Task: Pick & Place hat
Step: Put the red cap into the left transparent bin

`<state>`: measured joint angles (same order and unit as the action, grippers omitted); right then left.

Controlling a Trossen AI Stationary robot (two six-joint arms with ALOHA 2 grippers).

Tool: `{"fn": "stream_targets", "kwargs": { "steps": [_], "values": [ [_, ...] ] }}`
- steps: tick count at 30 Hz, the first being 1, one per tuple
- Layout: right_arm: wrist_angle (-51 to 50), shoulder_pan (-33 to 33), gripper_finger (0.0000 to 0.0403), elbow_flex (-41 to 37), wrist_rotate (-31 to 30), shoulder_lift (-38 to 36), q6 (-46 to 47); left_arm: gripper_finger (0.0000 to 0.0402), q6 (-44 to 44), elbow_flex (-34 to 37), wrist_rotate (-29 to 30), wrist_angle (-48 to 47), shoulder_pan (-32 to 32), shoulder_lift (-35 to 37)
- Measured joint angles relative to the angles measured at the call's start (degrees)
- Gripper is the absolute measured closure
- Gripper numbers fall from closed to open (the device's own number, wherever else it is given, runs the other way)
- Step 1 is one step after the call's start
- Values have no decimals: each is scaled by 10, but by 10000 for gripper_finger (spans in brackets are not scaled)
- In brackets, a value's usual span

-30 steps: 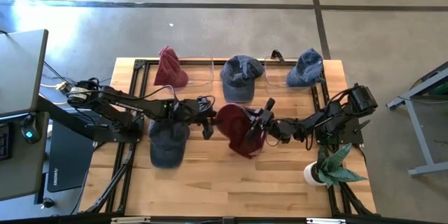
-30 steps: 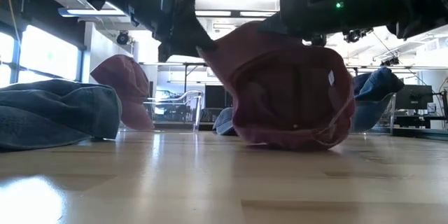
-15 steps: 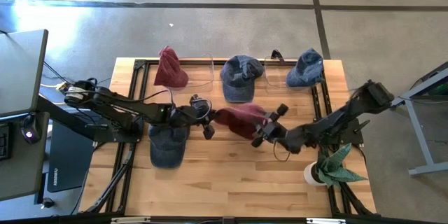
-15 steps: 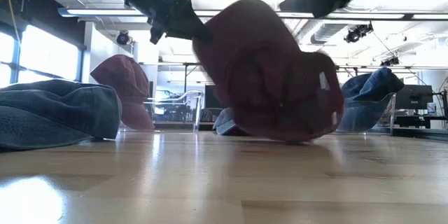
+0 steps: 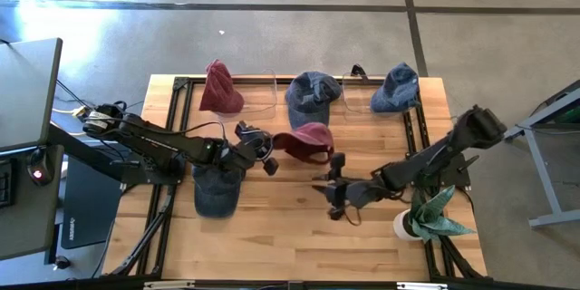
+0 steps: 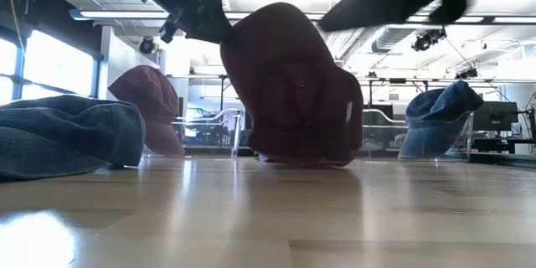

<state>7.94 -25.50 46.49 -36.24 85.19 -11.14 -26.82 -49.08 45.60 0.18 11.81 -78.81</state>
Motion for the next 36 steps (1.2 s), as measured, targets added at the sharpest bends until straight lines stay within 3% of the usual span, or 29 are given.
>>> {"fn": "stream_targets", "kwargs": {
  "steps": [6,8,12,14,22,24,30,36],
  "values": [
    [113,48,394,-1,-130,107,-20,400,11,0,-4,61,21,0],
    [178,58,394,0,-181,149,-39,400,19,-1,-4,73,29,3],
    [315,58,398,0,-342,226,-134,400,23,0,-8,87,41,10],
    [385,58,400,-1,-369,254,-188,400,14,0,-33,87,40,10],
    [510,73,400,-1,-410,282,-282,401,-21,0,-137,95,34,13],
    [526,74,401,-1,-385,279,-282,401,-29,0,-169,98,35,12],
    [562,75,402,-1,-227,279,-275,401,-30,-11,-242,82,36,12],
    [535,74,402,-1,-225,279,-265,401,-13,-19,-237,61,36,12]
  ]
}}
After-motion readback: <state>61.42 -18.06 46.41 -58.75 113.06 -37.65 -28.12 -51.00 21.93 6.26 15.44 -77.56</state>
